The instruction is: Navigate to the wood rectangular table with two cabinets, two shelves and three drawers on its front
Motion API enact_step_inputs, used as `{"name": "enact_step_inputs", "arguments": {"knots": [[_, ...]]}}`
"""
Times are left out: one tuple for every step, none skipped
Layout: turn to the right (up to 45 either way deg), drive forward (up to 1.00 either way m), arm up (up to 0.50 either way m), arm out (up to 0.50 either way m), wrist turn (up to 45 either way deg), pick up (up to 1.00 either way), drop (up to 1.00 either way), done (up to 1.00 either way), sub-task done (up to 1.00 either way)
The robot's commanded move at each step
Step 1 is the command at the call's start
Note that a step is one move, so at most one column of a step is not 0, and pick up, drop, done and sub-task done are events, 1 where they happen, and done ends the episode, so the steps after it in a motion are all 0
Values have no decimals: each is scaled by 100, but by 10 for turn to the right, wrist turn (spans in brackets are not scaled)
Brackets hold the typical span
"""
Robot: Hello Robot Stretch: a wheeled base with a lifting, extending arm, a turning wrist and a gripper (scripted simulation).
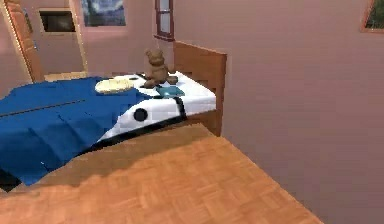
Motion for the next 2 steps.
{"name": "enact_step_inputs", "arguments": {"knots": [[-450, 0, 0, 0, 0, 0, 0, 0, 0], [-150, 0, 0, 0, 0, 0, 0, 0, 0]]}}
